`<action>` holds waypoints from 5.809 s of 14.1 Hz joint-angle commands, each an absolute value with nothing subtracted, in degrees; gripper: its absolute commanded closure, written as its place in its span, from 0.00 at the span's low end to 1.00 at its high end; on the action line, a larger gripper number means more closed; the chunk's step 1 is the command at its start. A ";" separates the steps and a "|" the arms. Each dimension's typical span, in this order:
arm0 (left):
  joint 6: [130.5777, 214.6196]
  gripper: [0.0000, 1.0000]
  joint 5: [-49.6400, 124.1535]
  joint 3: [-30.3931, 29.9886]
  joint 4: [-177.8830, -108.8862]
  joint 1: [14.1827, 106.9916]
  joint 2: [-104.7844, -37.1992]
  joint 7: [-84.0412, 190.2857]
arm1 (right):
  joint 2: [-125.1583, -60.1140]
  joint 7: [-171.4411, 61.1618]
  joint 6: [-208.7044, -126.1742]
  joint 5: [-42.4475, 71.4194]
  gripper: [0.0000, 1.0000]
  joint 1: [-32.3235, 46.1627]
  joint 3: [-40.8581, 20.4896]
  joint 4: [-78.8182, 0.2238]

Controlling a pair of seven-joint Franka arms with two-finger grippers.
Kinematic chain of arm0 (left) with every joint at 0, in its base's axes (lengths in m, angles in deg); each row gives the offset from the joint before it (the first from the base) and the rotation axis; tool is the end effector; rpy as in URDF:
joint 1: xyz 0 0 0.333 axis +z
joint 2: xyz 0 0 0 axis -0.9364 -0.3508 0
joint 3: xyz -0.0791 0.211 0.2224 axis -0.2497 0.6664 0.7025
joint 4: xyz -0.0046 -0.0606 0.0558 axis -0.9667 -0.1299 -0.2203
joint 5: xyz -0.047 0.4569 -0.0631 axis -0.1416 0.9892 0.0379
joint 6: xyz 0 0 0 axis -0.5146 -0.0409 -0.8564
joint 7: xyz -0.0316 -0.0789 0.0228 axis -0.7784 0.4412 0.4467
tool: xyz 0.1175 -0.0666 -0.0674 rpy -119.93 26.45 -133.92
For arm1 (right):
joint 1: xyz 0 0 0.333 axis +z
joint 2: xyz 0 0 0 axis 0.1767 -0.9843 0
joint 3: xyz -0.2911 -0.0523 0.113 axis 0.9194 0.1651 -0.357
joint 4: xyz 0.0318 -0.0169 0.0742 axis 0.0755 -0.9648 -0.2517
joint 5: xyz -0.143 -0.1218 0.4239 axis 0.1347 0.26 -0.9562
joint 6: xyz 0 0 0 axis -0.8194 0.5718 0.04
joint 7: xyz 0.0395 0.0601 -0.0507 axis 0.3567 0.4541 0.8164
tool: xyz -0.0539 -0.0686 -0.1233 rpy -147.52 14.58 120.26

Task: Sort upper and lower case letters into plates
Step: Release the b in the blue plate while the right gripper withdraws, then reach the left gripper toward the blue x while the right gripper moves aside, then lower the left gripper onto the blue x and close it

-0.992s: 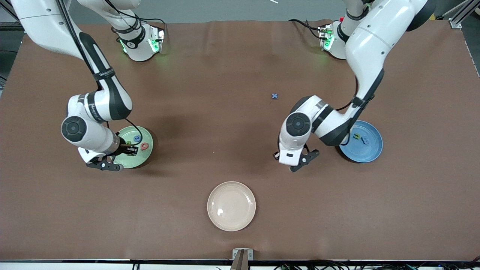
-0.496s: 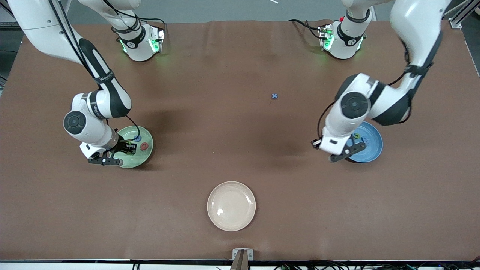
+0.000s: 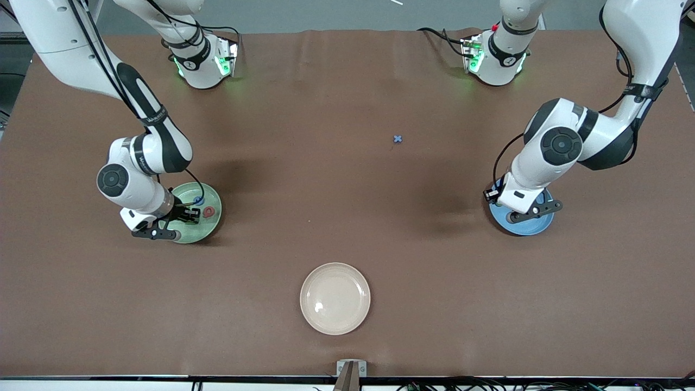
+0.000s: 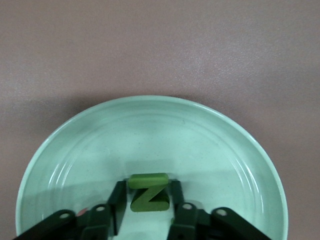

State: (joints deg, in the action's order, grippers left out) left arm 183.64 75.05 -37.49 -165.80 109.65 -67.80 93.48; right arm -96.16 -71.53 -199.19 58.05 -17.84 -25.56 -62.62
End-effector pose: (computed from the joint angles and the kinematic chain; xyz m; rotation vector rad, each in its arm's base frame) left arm 0.5883 -0.1498 0.1992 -3.0345 -0.3651 0.0433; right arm 0.6059 0.0317 0.0783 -3.1247 0.1221 0.0428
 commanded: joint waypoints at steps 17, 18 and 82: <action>200.02 0.83 98.80 -35.40 -175.86 120.79 -76.66 95.54 | -84.55 -62.02 -139.20 57.22 0.00 -21.95 -26.44 -28.27; 200.02 0.83 98.89 -35.40 -175.77 120.62 -76.75 96.15 | -84.64 -62.37 -138.57 56.96 0.00 -21.96 -26.53 -26.86; 200.63 0.10 102.14 -43.94 -185.27 84.86 -77.63 137.72 | -66.27 -62.02 -141.20 51.69 0.00 -10.53 -17.92 -35.63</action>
